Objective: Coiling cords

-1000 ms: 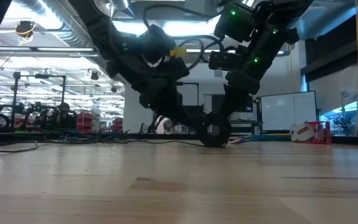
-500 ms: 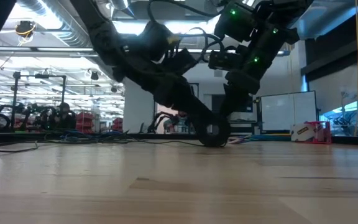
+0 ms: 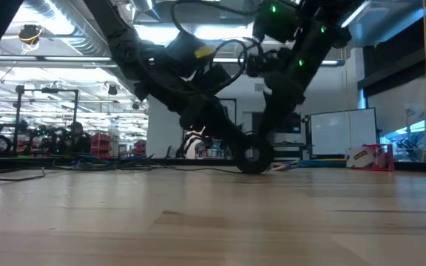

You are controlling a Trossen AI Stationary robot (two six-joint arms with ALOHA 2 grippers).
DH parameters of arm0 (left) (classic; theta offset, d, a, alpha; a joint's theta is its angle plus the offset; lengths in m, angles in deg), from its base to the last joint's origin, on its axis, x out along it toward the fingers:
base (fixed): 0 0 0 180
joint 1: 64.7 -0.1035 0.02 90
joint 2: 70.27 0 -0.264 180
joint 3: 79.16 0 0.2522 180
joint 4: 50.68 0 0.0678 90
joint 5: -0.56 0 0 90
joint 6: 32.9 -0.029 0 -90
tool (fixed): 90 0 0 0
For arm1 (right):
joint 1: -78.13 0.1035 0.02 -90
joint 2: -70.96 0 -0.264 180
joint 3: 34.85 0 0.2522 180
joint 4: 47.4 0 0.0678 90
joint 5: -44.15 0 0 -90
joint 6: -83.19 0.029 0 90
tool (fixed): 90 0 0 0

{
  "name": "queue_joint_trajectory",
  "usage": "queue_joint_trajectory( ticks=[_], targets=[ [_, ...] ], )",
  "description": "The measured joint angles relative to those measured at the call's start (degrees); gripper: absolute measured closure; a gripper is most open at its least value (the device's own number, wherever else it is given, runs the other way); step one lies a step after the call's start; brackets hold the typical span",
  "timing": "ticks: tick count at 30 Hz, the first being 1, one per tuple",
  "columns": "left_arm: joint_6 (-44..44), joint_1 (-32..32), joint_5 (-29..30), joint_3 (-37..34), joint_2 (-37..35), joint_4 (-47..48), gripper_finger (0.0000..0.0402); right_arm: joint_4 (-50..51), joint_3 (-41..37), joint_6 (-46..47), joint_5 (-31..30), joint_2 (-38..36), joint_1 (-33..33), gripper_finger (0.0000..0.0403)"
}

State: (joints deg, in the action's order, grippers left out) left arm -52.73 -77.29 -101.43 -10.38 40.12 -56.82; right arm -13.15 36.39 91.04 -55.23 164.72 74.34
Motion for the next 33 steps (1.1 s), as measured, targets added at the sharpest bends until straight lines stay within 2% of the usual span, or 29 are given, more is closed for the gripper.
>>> queue_joint_trajectory(
  ticks=[6,11,19,22,29,33],
  targets=[
    [0.0,-0.9,1.7,-0.5,0.5,3.3,0.0392,5.4,4.5,-0.8,0.4,-3.5,0.1,0.0311],
    [-0.1,-1.9,1.3,-0.4,0.5,5.3,0.0398,8.0,5.7,-4.1,-0.3,-5.6,0.1,0.0299],
    [0.0,-2.0,1.1,-0.4,0.5,4.9,0.0392,-3.1,-1.4,-9.8,-4.4,-4.3,-1.5,0.0298],
    [0.1,-2.0,1.0,-0.4,0.5,4.8,0.0397,-8.9,-3.4,-10.4,-2.3,-3.6,-3.3,0.0297],
    [-0.1,-2.0,1.0,-0.4,0.5,4.4,0.0394,-12.5,-4.8,-11.6,4.1,-0.2,-6.9,0.0297],
    [-0.1,-2.0,0.9,-0.4,0.5,4.4,0.0393,-14.8,-4.8,-12.6,5.2,1.5,-6.8,0.0297]
  ],
)
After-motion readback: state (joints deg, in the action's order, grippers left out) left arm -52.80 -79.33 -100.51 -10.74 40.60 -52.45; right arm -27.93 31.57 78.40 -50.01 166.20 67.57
